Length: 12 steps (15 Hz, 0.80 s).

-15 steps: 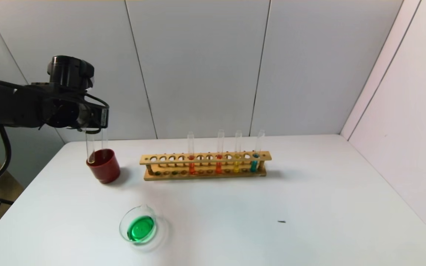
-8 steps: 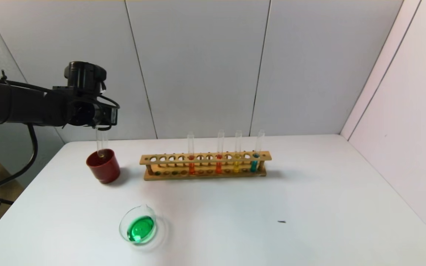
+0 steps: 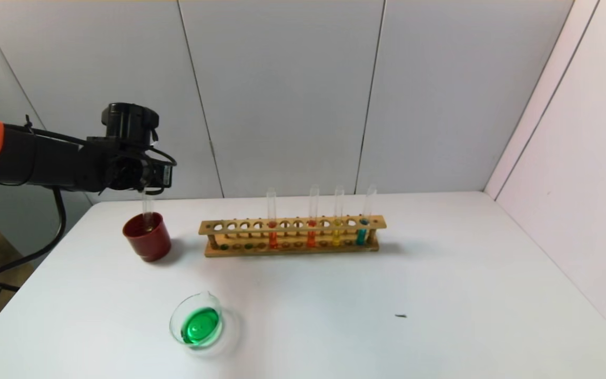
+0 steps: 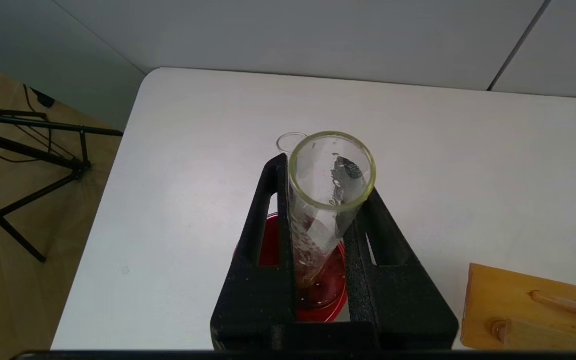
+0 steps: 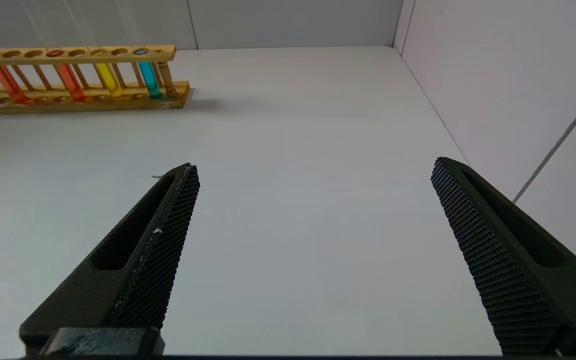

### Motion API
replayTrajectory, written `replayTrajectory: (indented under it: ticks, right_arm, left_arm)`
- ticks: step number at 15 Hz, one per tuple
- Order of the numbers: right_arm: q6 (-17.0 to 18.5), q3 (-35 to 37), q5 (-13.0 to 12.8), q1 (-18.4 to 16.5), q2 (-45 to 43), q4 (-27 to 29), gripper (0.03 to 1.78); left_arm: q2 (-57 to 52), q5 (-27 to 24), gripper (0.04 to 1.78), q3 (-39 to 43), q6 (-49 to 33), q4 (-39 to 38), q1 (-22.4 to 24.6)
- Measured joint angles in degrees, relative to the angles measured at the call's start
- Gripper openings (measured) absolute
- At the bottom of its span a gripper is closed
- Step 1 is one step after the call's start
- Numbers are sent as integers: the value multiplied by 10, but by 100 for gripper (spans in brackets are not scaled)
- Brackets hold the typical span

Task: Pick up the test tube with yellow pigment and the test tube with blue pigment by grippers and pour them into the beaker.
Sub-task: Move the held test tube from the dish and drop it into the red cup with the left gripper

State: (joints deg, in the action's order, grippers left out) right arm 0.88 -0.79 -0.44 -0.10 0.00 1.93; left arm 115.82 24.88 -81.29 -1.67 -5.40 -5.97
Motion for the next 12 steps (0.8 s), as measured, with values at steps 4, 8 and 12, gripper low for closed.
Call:
replayTrajectory:
  ticks: [4, 8, 12]
  right_arm:
    - [0, 0, 0, 0, 0, 0, 170]
    - [0, 0, 0, 0, 0, 0, 170]
    - [0, 0, 0, 0, 0, 0, 170]
  left_arm:
    - [1, 0, 32, 46, 0, -39, 0]
    - [-3, 0, 48, 84, 0, -64, -1]
    - [-7, 0, 108, 120, 2, -100, -1]
